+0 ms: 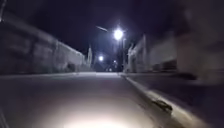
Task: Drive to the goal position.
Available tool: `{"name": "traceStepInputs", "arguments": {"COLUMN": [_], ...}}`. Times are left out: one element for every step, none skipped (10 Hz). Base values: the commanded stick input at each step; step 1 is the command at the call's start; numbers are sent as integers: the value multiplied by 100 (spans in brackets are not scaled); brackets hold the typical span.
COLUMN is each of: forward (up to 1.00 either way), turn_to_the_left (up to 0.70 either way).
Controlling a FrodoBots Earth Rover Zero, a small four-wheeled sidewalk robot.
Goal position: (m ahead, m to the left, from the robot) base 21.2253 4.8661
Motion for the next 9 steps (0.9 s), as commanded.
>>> {"name": "traceStepInputs", "arguments": {"forward": [70,70,70,70,70,70,70,70,70], "turn_to_the_left": [0,0,0,0,0,0,0,0,0]}}
